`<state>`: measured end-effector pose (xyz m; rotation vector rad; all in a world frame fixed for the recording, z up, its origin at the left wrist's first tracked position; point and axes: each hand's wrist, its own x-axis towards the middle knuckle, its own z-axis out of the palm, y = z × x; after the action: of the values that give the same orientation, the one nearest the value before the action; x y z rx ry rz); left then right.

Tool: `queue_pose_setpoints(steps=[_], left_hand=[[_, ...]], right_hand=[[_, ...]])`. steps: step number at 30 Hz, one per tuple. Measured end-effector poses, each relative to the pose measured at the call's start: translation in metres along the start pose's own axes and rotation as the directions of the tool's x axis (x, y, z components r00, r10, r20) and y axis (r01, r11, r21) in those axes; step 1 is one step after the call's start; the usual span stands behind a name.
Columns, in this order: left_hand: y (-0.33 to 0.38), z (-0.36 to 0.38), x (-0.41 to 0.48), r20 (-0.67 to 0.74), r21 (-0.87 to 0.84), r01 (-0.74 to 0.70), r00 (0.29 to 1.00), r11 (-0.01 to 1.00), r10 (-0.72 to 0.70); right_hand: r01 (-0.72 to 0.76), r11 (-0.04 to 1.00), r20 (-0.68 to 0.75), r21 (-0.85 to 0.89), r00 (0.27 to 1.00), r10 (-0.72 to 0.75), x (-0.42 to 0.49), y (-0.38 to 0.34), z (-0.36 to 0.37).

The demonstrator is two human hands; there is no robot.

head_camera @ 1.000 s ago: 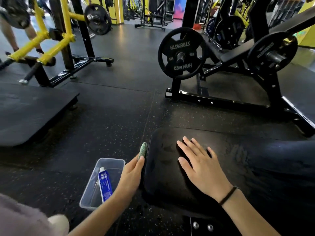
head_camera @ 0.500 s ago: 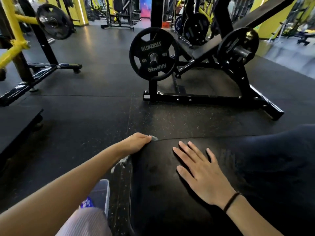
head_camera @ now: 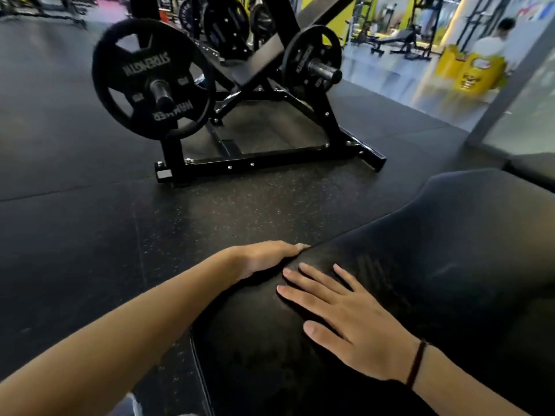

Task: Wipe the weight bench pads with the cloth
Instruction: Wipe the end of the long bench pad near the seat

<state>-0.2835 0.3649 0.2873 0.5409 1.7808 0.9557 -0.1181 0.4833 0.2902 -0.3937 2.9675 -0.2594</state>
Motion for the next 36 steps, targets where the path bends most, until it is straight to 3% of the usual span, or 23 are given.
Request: queue_pose_setpoints(steps=[2,5,10,15,19,25,29,32,36], left_hand=[[-0.012,-0.005,-0.016,-0.028,-0.001,-0.039,0.999,0.999,0.039],[-0.025,-0.009,-0.037,-0.127,0.136,-0.084,0.987,0.987,0.102],[-0.047,-0.018,-0.065,-0.126,0.271,-0.009,0.991,0.963,0.045],[-0.026,-0.009,-0.046,-0.208,0.133,0.031,0.978,0.991,-0.002],[0.016,0.002,0.004,-0.161,0.095,0.066,0.986,0.993,-0.050],[0.058,0.026,0.057,-0.136,0.190,-0.002,0.990,0.982,0.028],[0.040,0.016,0.025,-0.135,0.199,-0.023,0.990,0.980,0.051],[0.003,-0.004,-0.028,-0.217,0.213,0.010,0.975,0.977,0.038],[-0.027,-0.009,-0.071,-0.171,-0.040,-0.053,0.984,0.998,0.045]], right_hand=[[0.002,1.000,-0.003,-0.014,1.000,-0.002,0.000,0.000,0.000],[0.003,1.000,-0.001,-0.011,1.000,-0.003,0.000,0.001,0.001],[0.025,0.999,-0.033,-0.021,0.999,-0.025,0.000,0.002,0.004],[0.070,0.997,-0.147,-0.016,0.987,-0.072,0.002,0.008,0.013],[0.077,0.995,-0.256,-0.063,0.962,-0.090,0.005,0.012,0.018],[0.100,0.995,-0.270,0.007,0.958,-0.095,0.006,0.013,0.021],[0.147,0.983,-0.243,0.107,0.963,-0.118,0.004,0.014,0.017],[0.147,0.985,-0.263,0.091,0.957,-0.118,0.002,0.014,0.017],[0.148,0.985,-0.273,0.086,0.955,-0.120,0.001,0.013,0.018]])
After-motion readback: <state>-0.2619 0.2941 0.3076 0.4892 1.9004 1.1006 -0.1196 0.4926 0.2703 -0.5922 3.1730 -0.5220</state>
